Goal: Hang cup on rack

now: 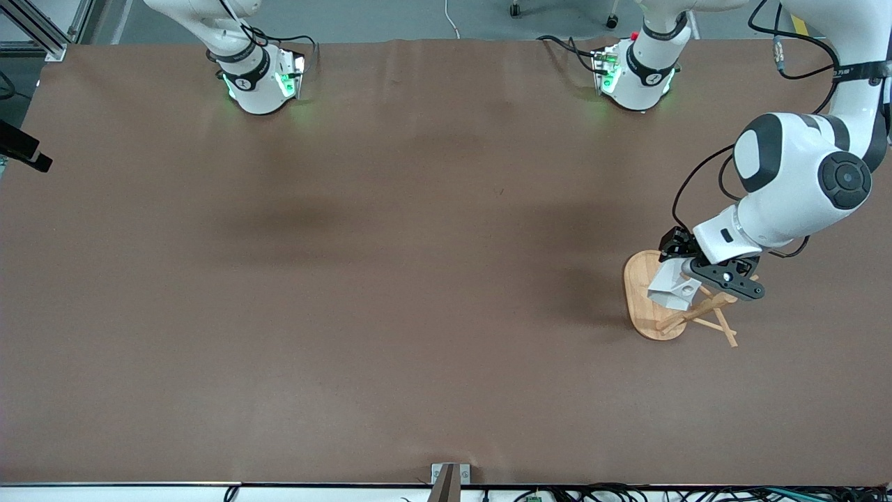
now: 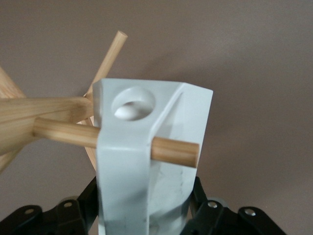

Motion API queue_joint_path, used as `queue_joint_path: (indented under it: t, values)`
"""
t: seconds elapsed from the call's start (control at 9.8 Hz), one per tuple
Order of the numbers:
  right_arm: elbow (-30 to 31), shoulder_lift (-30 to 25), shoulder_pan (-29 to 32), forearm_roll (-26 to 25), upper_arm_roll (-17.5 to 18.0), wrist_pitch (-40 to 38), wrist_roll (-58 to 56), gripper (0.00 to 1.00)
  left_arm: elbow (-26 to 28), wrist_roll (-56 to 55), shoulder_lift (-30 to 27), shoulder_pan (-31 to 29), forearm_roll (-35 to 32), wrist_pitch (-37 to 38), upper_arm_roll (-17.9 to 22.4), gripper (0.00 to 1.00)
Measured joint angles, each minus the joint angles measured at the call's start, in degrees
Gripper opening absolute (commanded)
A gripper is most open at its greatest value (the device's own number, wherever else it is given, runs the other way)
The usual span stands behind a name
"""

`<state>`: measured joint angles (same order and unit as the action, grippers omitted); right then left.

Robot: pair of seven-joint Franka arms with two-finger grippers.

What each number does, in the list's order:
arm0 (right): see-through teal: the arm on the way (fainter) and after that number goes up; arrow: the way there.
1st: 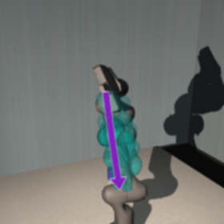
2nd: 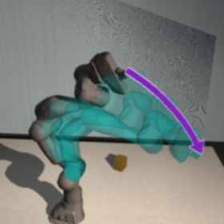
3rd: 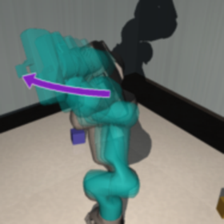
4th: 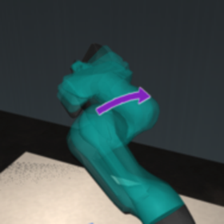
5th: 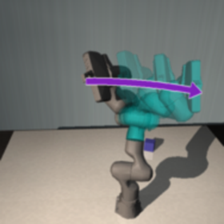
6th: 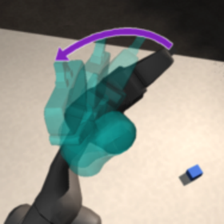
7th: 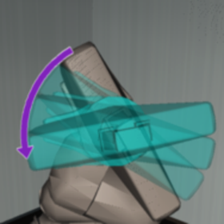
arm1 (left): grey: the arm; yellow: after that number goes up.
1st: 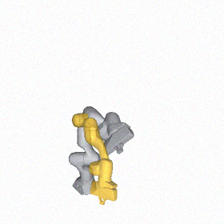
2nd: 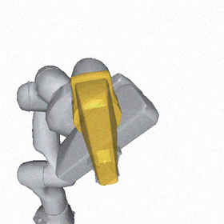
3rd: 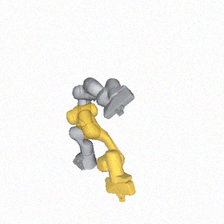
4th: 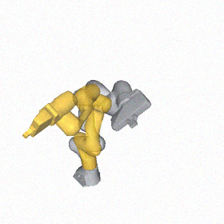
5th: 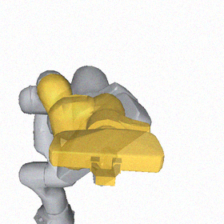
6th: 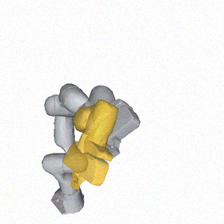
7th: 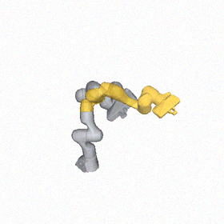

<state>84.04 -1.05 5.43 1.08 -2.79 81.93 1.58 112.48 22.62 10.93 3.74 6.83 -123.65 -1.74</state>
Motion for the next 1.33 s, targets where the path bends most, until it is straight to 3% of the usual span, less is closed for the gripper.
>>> queue_joint_path:
  t: [0.41, 0.61, 0.82, 1.02, 1.33]
  values:
    - [-0.23, 0.05, 0.00, 0.00, 0.00, -0.13, 0.00, 1.00, -5.36, -5.93, -0.31, 0.05, 0.02, 3.78, 0.10, 1.00]
    - [-0.24, 0.09, 0.00, 0.00, 0.00, -0.27, 0.00, 1.00, -7.68, -11.23, -3.07, 0.35, -1.18, 7.71, -0.24, 1.00]
    - [-0.25, 0.11, 0.00, 0.00, 0.00, -0.55, 0.00, 1.00, -9.13, -19.43, -8.65, 0.52, -4.48, 14.08, -1.95, 1.00]
    - [-0.26, 0.13, 0.00, 0.00, -0.02, -1.18, 0.00, 1.00, -14.65, -22.14, -12.92, 0.44, -6.48, 23.71, -2.78, 1.00]
    - [-0.27, 0.13, 0.00, 0.00, -0.03, -1.30, 0.00, 1.00, -21.53, -22.43, -14.55, -0.46, -6.56, 34.42, -2.54, 1.00]
